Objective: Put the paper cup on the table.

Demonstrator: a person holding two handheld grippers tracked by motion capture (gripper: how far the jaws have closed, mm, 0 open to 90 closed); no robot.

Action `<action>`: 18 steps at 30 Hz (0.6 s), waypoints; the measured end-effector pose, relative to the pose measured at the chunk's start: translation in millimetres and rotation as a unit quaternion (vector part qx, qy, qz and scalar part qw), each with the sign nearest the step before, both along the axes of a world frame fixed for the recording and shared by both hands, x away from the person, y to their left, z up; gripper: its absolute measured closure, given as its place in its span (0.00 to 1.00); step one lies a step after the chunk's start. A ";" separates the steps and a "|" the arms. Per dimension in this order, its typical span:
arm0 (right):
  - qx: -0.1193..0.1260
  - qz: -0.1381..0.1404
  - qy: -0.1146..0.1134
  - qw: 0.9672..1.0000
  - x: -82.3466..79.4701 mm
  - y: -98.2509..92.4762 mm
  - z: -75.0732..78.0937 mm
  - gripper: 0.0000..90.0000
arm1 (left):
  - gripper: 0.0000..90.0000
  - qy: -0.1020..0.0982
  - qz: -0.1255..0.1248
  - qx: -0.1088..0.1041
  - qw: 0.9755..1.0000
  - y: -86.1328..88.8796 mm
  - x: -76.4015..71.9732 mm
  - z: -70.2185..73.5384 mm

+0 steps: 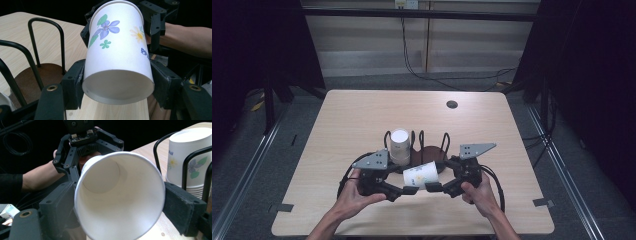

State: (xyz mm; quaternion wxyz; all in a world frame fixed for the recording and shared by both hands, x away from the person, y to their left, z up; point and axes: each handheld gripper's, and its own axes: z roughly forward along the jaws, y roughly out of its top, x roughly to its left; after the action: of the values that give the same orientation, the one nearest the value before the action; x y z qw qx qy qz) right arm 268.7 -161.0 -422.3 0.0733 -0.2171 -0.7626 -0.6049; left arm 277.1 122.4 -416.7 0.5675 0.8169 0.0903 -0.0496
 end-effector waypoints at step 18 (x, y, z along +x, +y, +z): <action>0.018 -0.006 0.005 1.000 3.8 -5.2 -4.3 0.30 | 0.31 0.012 0.014 0.013 1.000 -1.9 3.6 -5.5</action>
State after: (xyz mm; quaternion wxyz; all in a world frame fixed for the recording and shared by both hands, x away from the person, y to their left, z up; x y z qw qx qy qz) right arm 272.6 -166.2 -426.6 0.0776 -0.2232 -0.7500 -0.6178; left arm 280.7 120.5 -422.2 0.5561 0.8224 0.1091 -0.0497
